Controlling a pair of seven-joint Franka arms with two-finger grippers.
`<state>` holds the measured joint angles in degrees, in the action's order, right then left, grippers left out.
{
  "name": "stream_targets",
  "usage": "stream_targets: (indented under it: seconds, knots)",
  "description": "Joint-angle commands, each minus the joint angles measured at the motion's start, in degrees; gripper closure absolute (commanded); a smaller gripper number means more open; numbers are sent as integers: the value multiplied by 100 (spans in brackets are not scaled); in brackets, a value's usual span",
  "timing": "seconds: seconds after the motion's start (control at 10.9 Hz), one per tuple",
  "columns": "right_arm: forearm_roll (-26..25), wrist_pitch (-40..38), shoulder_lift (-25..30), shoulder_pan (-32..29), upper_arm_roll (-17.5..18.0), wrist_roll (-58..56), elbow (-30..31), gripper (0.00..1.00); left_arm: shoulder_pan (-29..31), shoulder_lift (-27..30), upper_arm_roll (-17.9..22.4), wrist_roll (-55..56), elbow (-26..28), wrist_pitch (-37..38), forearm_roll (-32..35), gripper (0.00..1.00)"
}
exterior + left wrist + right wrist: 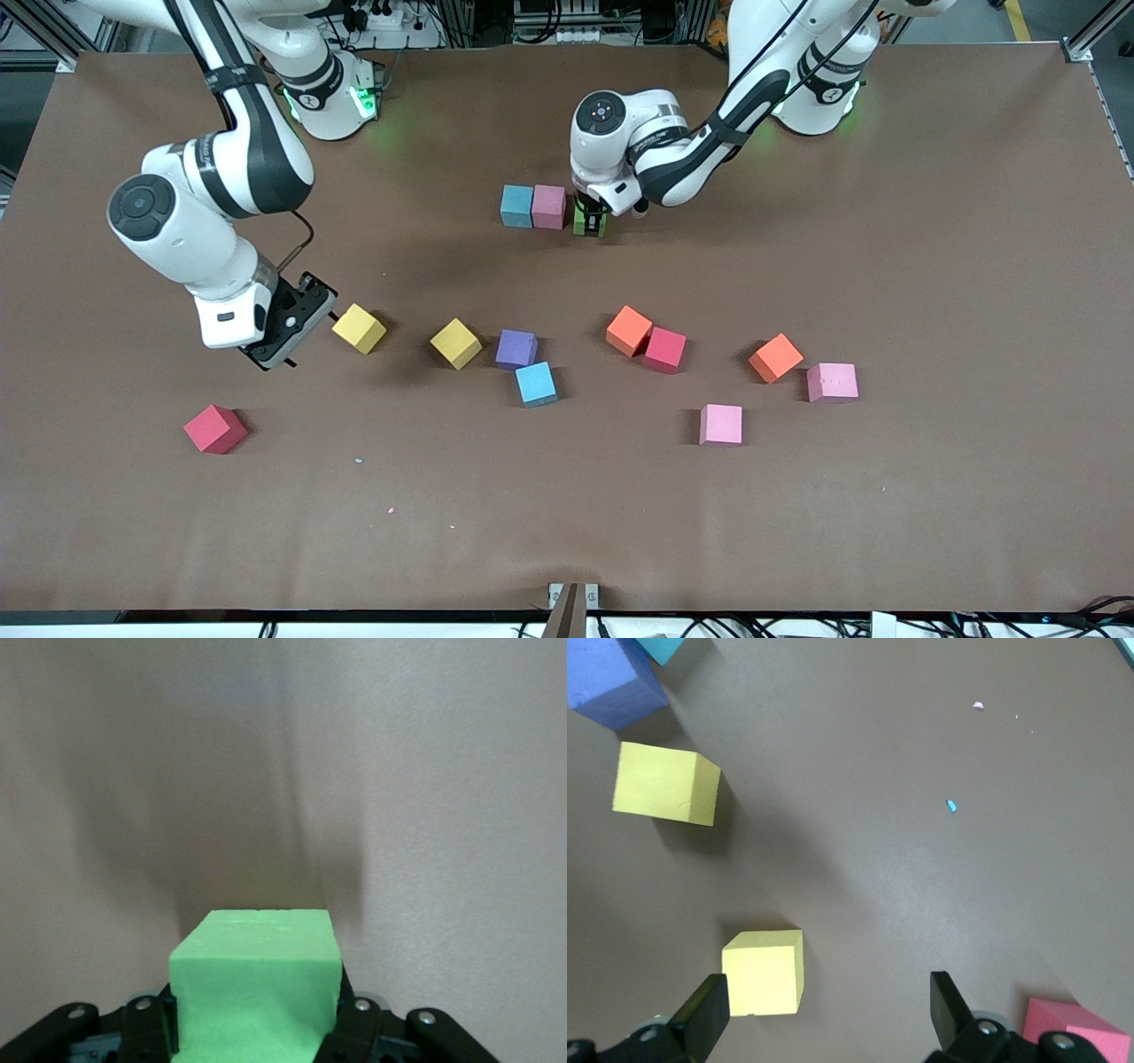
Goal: Arrange 11 blocks into digit 3
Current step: 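Reach and grasp the yellow block near the purple block with the right gripper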
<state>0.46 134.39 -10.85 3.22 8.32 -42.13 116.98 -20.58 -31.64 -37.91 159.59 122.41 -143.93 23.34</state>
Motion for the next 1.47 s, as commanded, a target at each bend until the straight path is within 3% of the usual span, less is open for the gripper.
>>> stream_targets:
  seconds: [0.0,0.37,0.92,1.38]
  knots:
    - [120,106,-67,-67,30,807,271,0,-349,-104,152,1267,-111,-21,180,82]
    - [341,254,-390,792,39,2620,221,0,-429,-149,187,1372,-208,-21,180,82]
    - [306,1317,-1252,1620,39,2728,185,0,-719,-316,424,1609,-411,23,180,82]
    - [174,1819,-1631,1884,30,2807,159,0,-728,-316,425,1830,-411,49,180,82]
